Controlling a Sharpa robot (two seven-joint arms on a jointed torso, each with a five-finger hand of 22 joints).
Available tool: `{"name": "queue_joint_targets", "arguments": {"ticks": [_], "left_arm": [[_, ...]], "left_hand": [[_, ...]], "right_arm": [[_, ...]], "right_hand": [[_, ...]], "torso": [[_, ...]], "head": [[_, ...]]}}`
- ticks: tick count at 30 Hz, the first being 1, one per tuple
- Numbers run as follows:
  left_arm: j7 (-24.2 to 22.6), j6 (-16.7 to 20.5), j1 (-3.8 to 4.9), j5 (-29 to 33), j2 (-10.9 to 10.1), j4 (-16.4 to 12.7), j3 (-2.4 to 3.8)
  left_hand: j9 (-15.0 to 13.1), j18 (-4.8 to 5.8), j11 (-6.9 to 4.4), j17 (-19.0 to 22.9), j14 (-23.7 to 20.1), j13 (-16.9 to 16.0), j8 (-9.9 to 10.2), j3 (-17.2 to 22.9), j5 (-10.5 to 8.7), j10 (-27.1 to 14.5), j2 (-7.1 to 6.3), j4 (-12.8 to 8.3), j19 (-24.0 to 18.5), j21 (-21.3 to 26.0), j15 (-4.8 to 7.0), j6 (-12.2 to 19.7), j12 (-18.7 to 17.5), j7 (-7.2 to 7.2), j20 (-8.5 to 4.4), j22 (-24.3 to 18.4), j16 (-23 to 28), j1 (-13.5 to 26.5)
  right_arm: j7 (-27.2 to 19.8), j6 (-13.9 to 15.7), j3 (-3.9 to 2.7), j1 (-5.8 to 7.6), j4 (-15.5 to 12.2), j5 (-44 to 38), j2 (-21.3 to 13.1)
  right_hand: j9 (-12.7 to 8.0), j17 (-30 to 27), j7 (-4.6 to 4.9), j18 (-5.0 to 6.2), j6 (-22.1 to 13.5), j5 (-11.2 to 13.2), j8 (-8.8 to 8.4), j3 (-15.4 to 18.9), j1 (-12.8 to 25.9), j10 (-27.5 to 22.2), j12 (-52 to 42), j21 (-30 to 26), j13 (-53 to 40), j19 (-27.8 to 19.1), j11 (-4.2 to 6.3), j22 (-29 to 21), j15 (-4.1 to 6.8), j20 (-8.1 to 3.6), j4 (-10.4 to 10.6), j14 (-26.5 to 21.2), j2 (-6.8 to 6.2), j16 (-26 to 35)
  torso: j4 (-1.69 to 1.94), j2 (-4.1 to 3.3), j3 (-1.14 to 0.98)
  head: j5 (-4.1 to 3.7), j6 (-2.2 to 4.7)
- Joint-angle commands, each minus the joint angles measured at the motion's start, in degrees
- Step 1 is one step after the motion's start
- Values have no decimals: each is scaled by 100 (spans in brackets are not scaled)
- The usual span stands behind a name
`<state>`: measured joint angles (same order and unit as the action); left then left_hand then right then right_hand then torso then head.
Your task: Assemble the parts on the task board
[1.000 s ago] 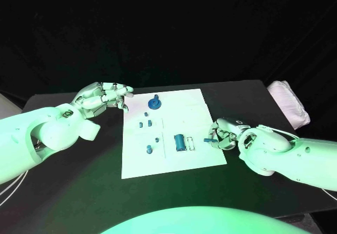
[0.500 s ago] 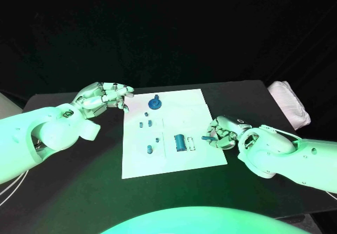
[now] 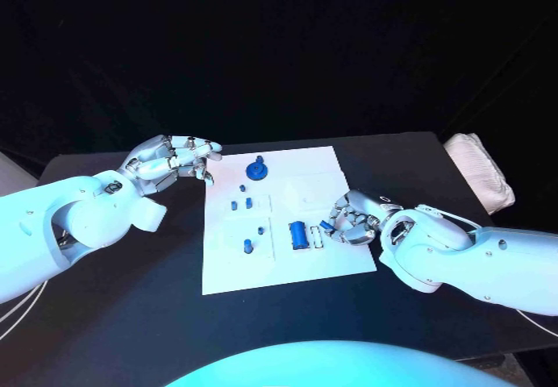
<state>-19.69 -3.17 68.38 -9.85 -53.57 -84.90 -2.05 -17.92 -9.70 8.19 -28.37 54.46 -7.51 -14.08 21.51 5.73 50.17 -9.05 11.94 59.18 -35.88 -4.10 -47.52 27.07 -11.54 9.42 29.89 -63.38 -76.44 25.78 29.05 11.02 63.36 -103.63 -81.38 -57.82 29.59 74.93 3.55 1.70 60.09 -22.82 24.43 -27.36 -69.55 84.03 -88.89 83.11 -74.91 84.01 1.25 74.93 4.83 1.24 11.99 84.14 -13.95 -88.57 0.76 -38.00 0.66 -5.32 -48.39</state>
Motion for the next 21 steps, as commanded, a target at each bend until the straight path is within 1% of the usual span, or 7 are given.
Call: {"name": "queue_joint_targets", "arguments": {"ticks": [1,5,8,13,21], "left_arm": [[-38,-98,1,21,-2,-20,2],[-33,-102,1,21,-4,-24,2],[-33,-101,1,21,-6,-24,2],[-31,-104,1,21,-8,-26,2],[-26,-105,1,21,-12,-26,2]], "left_hand": [[5,-79,-6,-7,-44,-9,-39,0,21,-51,35,26,38,37,-14,33,34,2,9,-5,9,-4],[5,-79,-6,-7,-44,-9,-39,0,21,-51,35,26,38,37,-14,33,34,2,9,-5,9,-4],[5,-79,-6,-7,-44,-9,-39,0,21,-51,35,26,38,37,-14,33,34,2,9,-5,9,-4],[5,-79,-6,-7,-44,-9,-39,0,21,-51,35,26,38,37,-14,33,34,2,9,-5,9,-4],[6,-79,-6,-9,-45,-10,-44,-7,21,-55,40,39,43,44,-14,32,38,3,8,-10,9,-13]], "right_arm": [[135,-202,2,-58,65,143,92],[179,-319,3,-140,164,155,221],[200,-350,4,-173,213,147,291],[217,-339,3,-194,232,125,368],[238,-265,3,-202,264,41,399]], "right_hand": [[5,1324,-104,-32,87,70,45,2,126,556,-26,23,-1468,468,39,1208,44,-46,66,546,6,-38],[19,1344,-112,-36,97,201,84,34,320,565,-42,41,-1476,473,46,1220,49,-50,152,551,12,-50],[23,1363,-114,-36,100,259,97,44,377,572,-58,41,-1484,474,47,1221,51,-51,174,555,19,-61],[27,1381,-116,-40,107,316,112,60,445,581,-76,59,-1493,478,49,1230,52,-51,204,559,24,-71],[36,1404,-127,-43,134,354,142,63,520,587,-90,76,-1499,482,57,1239,57,-54,241,564,62,-85]], "torso": [[-4,0,-1],[0,-2,-7],[-2,1,-5],[-3,-2,-9],[-1,-2,-5]], "head": [[9,-8],[15,-15],[12,-12],[23,-19],[16,-22]]}}
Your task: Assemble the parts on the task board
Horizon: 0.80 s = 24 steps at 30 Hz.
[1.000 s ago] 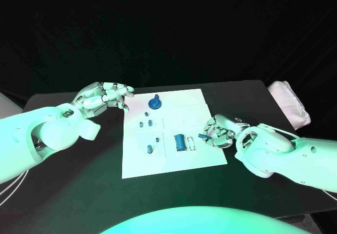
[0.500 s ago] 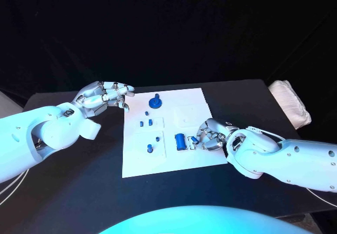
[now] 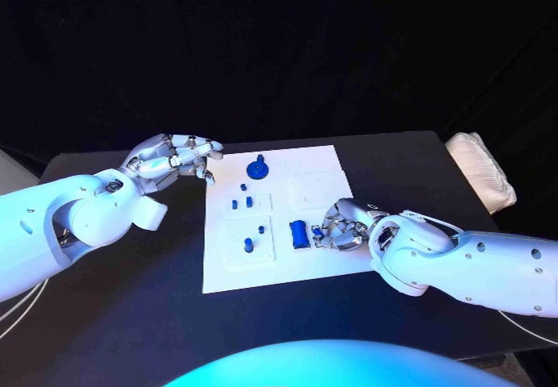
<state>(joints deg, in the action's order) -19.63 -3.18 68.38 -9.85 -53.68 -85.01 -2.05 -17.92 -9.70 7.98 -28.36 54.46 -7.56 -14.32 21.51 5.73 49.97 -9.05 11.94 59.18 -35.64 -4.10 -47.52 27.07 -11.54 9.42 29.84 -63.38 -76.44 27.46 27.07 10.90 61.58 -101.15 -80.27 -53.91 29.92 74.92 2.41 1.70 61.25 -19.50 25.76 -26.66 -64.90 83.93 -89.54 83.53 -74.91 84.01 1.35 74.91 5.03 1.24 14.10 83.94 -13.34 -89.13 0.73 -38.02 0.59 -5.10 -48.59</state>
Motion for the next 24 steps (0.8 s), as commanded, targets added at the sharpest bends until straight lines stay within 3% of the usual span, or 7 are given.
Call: {"name": "queue_joint_targets", "arguments": {"ticks": [1,7,24], "left_arm": [[-31,-103,1,21,-2,-16,2],[-20,-112,1,21,-4,-15,2],[2,-127,1,21,-5,-17,2]], "left_hand": [[6,-79,15,-9,-45,-5,-20,-7,21,-34,40,39,43,20,-14,32,38,3,8,-5,9,-13],[6,-79,15,-9,-45,-5,-20,-7,21,-34,40,39,43,20,-14,32,38,3,8,-5,9,-13],[6,-78,15,-11,-46,-6,-25,-15,20,-39,45,56,46,27,-15,28,41,3,8,-10,9,-13]], "right_arm": [[71,-43,15,-24,14,-88,10],[70,100,14,-25,-22,-150,18],[78,133,11,-25,-21,-159,42]], "right_hand": [[4,1412,-14,-45,19,23,12,-8,65,600,-30,38,-1502,483,48,1242,38,-54,36,585,7,-32],[14,1434,-31,-50,41,0,41,-36,110,607,-46,66,-1509,490,60,1256,45,-59,59,590,68,-45],[36,1492,-49,-62,64,-70,103,-130,261,607,-46,126,-1509,504,78,1286,63,-75,111,603,227,-78]], "torso": [[2,1,2],[6,0,-3],[3,2,3]], "head": [[-6,-3],[0,-3],[-13,-14]]}}
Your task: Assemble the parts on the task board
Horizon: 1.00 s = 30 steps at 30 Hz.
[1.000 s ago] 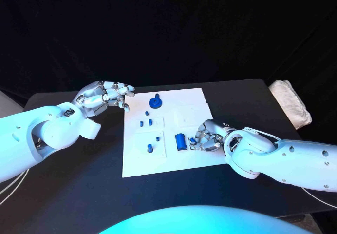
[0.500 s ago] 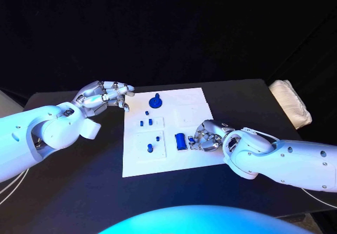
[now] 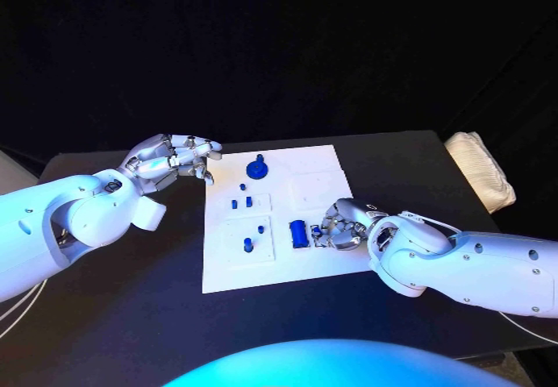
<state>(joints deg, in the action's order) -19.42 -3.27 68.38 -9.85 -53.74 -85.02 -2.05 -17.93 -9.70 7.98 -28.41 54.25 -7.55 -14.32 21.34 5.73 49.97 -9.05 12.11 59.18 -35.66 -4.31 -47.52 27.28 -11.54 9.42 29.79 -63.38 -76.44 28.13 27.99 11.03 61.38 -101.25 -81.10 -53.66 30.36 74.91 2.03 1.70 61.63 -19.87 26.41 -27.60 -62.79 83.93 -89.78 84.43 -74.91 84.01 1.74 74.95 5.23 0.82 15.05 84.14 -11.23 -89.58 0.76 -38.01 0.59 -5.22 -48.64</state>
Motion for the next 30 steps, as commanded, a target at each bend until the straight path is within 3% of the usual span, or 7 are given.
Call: {"name": "queue_joint_targets", "arguments": {"ticks": [1,17,24,30], "left_arm": [[-19,-119,1,20,0,-16,2],[-9,-116,1,19,2,-16,2],[-4,-114,1,19,2,-18,2],[-2,-114,2,19,1,-18,2]], "left_hand": [[6,-78,15,-6,-26,-6,-25,1,20,-39,45,39,46,28,6,28,19,3,8,-5,9,-13],[6,-78,15,-6,-26,-6,-25,1,20,-39,45,39,46,28,6,28,19,3,8,-5,9,-13],[6,-78,15,-6,-26,-6,-25,1,20,-39,45,39,46,28,6,28,19,3,8,-5,9,-13],[6,-78,15,-6,-26,-6,-25,1,20,-39,45,39,46,28,6,28,19,3,8,-5,9,-13]], "right_arm": [[12,43,-1,-5,-8,-82,17],[27,104,-14,-1,67,-218,67],[41,-125,-17,4,117,-243,63],[47,-252,-18,7,130,-253,59]], "right_hand": [[-6,1492,-11,-63,26,-35,43,-41,81,607,-22,37,-1509,504,39,1283,43,-34,28,582,32,-32],[-3,1470,-7,-54,3,-27,51,-44,154,607,-22,-8,-1509,496,37,1266,41,-35,32,577,29,-20],[5,1435,23,-41,-34,176,83,117,470,607,-22,-77,-1509,482,10,1242,20,-21,113,569,-82,1],[4,1424,26,-39,-47,310,100,257,683,604,-14,-92,-1506,479,5,1239,13,-13,147,567,-81,7]], "torso": [[1,1,4],[-1,-1,4],[-3,4,4],[-3,2,2]], "head": [[0,-10],[-2,-16],[3,-17],[-1,-16]]}}
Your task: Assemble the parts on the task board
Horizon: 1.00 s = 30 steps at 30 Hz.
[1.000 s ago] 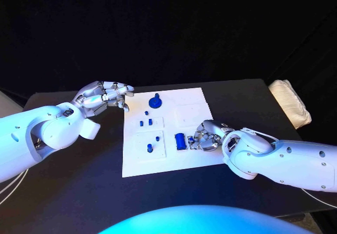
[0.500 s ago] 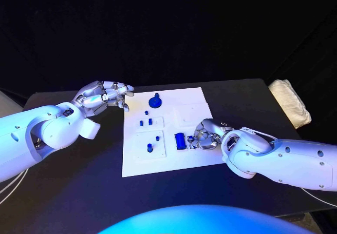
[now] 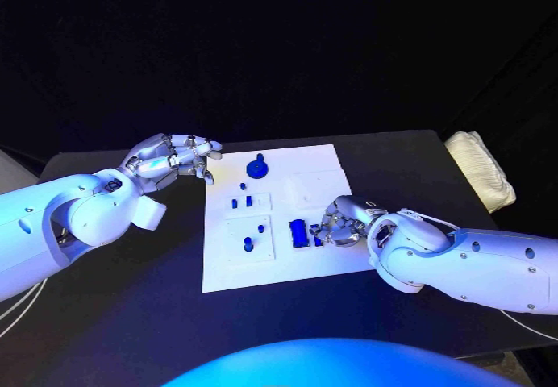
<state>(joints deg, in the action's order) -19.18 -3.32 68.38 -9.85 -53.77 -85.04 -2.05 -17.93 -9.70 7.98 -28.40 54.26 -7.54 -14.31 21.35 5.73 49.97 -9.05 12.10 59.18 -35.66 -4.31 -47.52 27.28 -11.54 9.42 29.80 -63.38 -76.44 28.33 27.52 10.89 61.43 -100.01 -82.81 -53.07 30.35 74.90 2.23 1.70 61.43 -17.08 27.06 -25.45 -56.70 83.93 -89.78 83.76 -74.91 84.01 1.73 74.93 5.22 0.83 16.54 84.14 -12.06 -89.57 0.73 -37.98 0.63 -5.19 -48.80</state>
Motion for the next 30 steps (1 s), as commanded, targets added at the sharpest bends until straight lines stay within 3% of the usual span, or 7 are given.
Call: {"name": "queue_joint_targets", "arguments": {"ticks": [1,10,17,21,26,28,30], "left_arm": [[-25,-110,2,19,4,-15,2],[-22,-111,2,19,5,-13,2],[-21,-114,2,18,5,-11,2],[-25,-113,1,18,8,-8,2],[-54,-97,1,18,17,3,2],[-77,-74,1,22,21,13,2],[-107,-40,1,38,30,33,2]], "left_hand": [[7,-78,15,-6,-26,-7,-25,1,20,-39,45,39,46,28,6,28,20,3,8,-6,9,-13],[7,-78,15,-6,-26,-7,-25,1,20,-39,45,39,46,28,6,28,20,3,8,-6,9,-13],[7,-78,15,-6,-26,-7,-25,1,20,-39,45,39,46,28,6,28,20,3,8,-6,9,-13],[7,-78,15,-6,-26,-7,-25,1,20,-39,45,39,46,28,6,28,20,3,8,-6,9,-13],[7,-78,15,-6,-26,-7,-25,1,20,-39,45,39,46,28,6,28,20,3,8,-6,9,-13],[8,-78,14,-9,-30,-9,-33,-15,21,-46,55,68,53,44,6,27,27,4,9,-17,11,-27],[8,-78,14,-9,-30,-9,-33,-15,21,-46,55,68,53,44,6,27,27,4,9,-17,11,-27]], "right_arm": [[26,-216,-4,2,4,-83,-2],[4,-136,-4,2,-61,-62,-50],[-109,106,-10,1,-132,51,-183],[-367,311,-23,14,-141,196,-278],[-1166,1016,-29,51,-63,820,-373],[-1769,1339,-30,83,-3,1402,-414],[-2464,1499,-30,141,91,2224,-445]], "right_hand": [[5,1425,6,-39,-29,33,36,54,90,604,-14,-22,-1506,480,5,1242,14,-13,-2,567,0,6],[5,1437,1,-43,-31,36,48,122,185,607,-22,-6,-1509,483,8,1250,15,-12,-3,570,12,-1],[6,1426,-5,-42,-55,51,61,120,1,603,-12,-10,-1505,484,15,1251,24,-19,-142,567,-12,6],[-11,1343,15,-21,-129,427,51,169,-328,560,88,-119,-1463,461,-1,1213,14,-15,-349,548,-100,55],[-125,1145,178,65,-502,464,-167,525,-419,366,491,-596,-1301,355,-137,1030,-94,58,-210,500,-100,181],[-201,935,276,153,-702,239,-331,679,-564,214,776,-1090,-1184,246,-224,835,-168,122,-155,444,-71,324],[-231,923,312,168,-764,100,-396,719,-645,189,813,-1184,-1168,227,-255,796,-193,150,-136,442,-54,336]], "torso": [[1,0,-2],[2,-2,-2],[-1,-2,-7],[-3,1,-3],[-2,0,-1],[2,2,0],[-2,8,-1]], "head": [[-4,-3],[-27,-19],[-13,-14],[-17,-13],[-14,9],[-9,21],[-12,28]]}}
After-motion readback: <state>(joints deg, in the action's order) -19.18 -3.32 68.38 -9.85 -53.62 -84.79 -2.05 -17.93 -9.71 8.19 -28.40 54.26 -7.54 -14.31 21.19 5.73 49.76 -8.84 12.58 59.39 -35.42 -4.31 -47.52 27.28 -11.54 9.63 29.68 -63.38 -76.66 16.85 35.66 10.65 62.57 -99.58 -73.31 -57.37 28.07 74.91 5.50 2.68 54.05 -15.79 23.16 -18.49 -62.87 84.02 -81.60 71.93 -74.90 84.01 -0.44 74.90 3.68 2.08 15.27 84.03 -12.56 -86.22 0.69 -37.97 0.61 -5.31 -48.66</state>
